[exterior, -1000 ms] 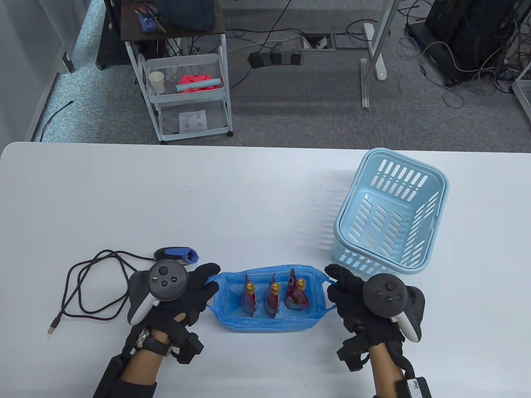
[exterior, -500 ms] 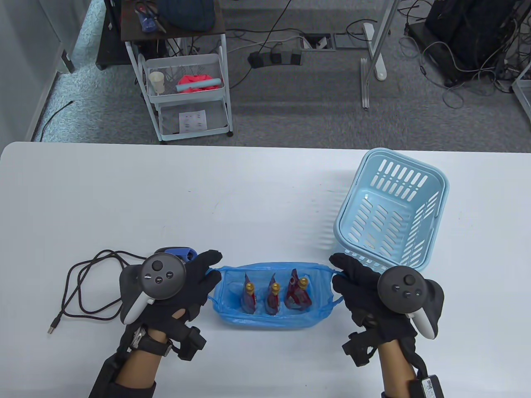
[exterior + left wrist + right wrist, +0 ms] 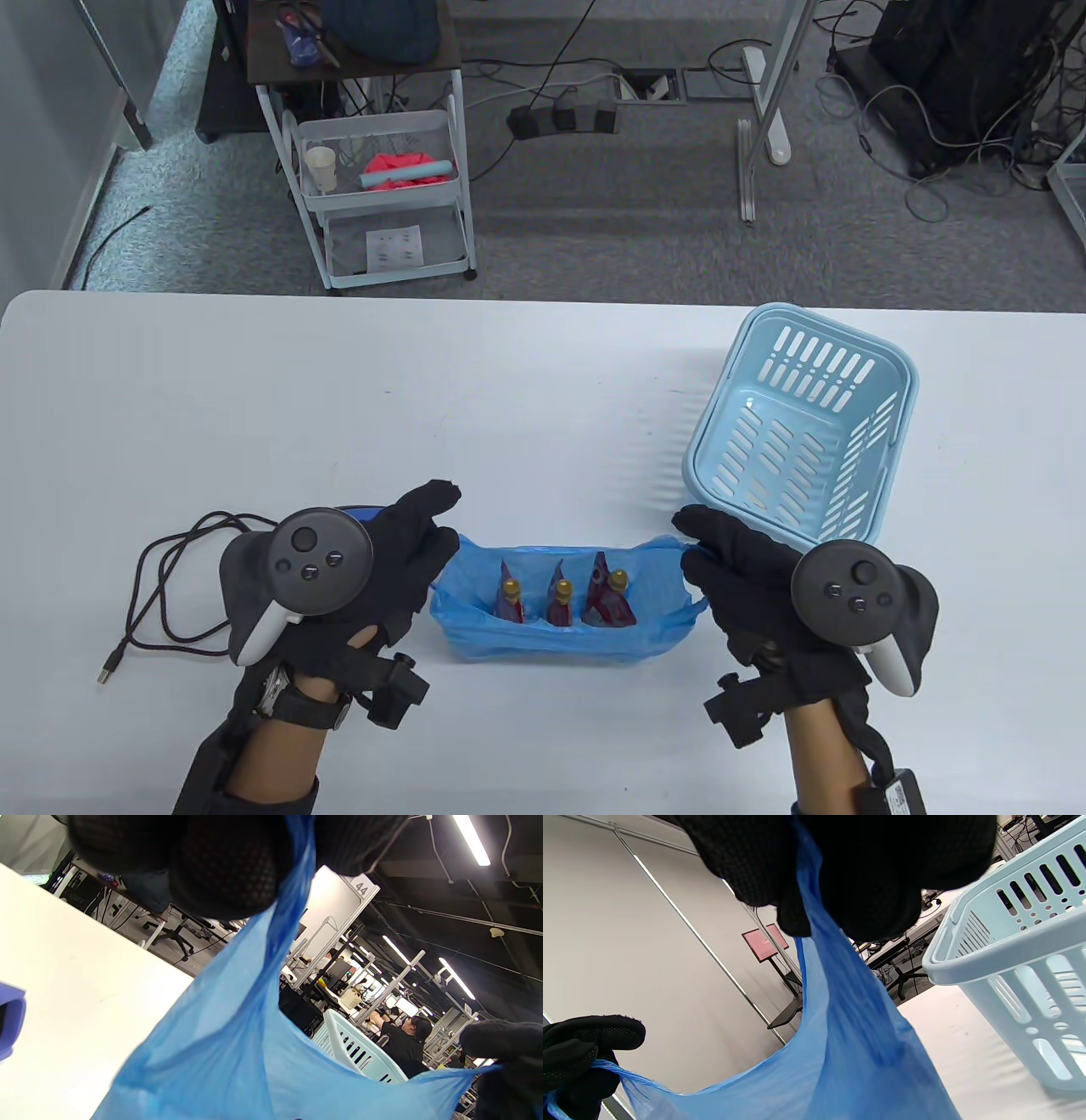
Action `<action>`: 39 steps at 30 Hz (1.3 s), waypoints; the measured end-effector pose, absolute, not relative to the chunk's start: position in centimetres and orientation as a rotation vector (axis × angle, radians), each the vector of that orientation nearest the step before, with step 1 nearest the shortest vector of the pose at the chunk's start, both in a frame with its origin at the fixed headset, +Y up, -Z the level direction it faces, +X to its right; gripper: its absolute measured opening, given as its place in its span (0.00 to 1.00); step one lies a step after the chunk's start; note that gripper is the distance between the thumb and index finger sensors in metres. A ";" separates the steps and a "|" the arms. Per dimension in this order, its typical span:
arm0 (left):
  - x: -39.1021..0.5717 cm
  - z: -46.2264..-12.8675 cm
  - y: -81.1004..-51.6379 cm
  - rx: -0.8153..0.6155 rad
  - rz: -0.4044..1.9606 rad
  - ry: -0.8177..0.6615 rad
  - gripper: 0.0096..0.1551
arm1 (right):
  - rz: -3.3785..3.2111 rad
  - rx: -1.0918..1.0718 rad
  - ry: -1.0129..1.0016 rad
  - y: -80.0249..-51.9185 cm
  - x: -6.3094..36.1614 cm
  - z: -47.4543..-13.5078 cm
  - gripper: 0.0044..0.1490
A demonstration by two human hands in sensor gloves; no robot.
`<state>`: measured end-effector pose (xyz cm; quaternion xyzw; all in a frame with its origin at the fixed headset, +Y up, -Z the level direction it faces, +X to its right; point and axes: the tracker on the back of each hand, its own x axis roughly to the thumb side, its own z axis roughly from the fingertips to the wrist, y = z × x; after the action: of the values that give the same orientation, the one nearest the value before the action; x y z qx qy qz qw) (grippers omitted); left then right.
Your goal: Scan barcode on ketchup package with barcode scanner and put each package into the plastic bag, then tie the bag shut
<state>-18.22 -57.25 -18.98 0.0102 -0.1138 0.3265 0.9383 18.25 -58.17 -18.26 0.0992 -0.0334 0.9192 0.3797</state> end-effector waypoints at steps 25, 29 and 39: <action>-18.1 -18.5 -55.7 0.083 0.666 -0.270 0.33 | 2.261 0.281 -0.106 -57.5 18.4 -18.1 0.23; -18.4 -18.5 -55.7 0.082 0.676 -0.272 0.34 | 2.264 0.278 -0.111 -57.4 18.4 -18.1 0.22; -18.9 -18.1 -56.7 0.030 0.724 -0.381 0.55 | 2.253 0.271 -0.109 -57.6 18.6 -18.3 0.22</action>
<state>-18.89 -56.75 -18.14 0.0144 -0.1850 0.3521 0.9174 18.63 -57.55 -18.29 0.1084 -0.0436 0.8994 0.4212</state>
